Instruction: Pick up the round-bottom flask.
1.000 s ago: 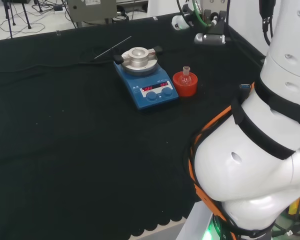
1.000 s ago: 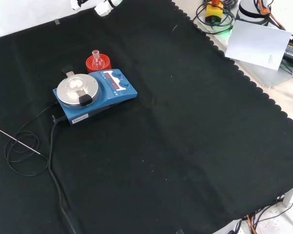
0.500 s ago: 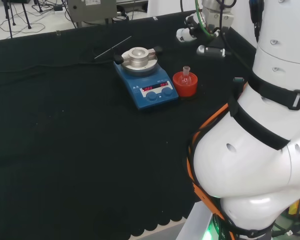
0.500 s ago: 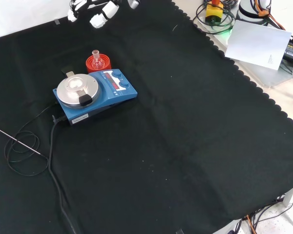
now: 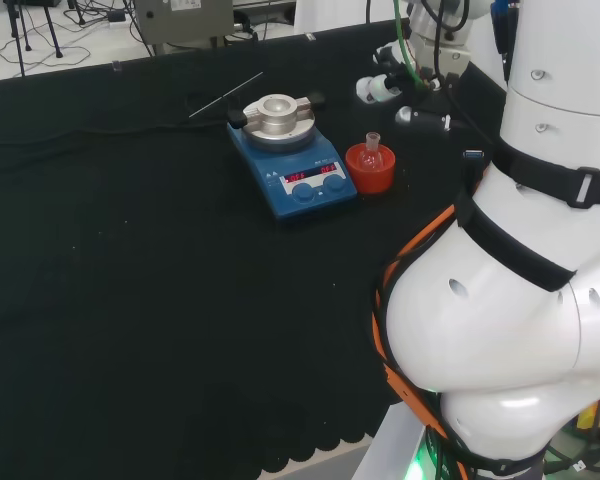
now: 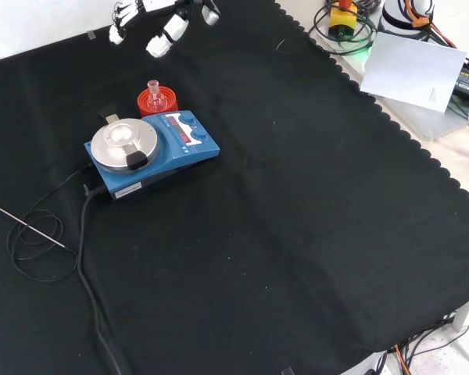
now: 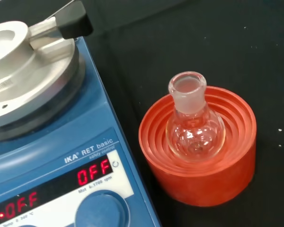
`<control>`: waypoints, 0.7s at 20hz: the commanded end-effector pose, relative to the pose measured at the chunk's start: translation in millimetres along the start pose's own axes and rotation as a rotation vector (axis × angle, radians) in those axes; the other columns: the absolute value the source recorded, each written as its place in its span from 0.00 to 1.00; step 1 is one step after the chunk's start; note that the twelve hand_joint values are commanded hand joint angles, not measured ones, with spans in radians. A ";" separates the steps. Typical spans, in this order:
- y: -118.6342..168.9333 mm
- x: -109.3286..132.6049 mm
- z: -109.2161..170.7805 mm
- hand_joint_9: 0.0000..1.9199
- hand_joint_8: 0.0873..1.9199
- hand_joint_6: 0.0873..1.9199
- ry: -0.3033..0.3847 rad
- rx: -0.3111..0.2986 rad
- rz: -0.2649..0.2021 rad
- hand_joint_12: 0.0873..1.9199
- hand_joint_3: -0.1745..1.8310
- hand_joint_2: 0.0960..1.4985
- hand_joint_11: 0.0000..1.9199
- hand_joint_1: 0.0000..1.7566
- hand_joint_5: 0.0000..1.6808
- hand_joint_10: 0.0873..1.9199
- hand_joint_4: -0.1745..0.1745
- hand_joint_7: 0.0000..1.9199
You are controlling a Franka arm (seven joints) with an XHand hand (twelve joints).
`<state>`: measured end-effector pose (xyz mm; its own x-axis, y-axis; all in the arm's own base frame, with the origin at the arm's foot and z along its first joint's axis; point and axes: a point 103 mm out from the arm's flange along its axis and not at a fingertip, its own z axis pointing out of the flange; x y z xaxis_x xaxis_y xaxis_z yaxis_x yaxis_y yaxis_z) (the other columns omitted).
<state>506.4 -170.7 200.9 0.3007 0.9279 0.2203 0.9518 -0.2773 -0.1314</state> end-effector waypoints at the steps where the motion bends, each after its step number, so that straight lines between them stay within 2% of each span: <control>1: -0.7 -10.9 21.0 0.17 0.31 0.00 0.020 -0.005 0.020 0.64 0.29 0.57 0.00 0.44 0.28 0.36 0.33 0.09; 5: 0.0 -17.0 35.0 0.18 0.32 0.00 0.034 -0.021 0.036 0.65 0.38 0.48 0.00 0.46 0.28 0.36 0.32 0.09; 9: 2.2 -24.2 49.0 0.18 0.32 0.00 0.063 -0.015 0.054 0.65 0.40 0.45 0.00 0.47 0.30 0.36 0.32 0.10; 14: 4.7 -33.0 62.7 0.19 0.32 0.00 0.135 -0.022 0.078 0.66 0.40 0.44 0.00 0.46 0.31 0.37 0.31 0.11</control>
<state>498.1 -181.9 147.7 0.3598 0.8888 0.2840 0.9327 -0.3349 -0.1337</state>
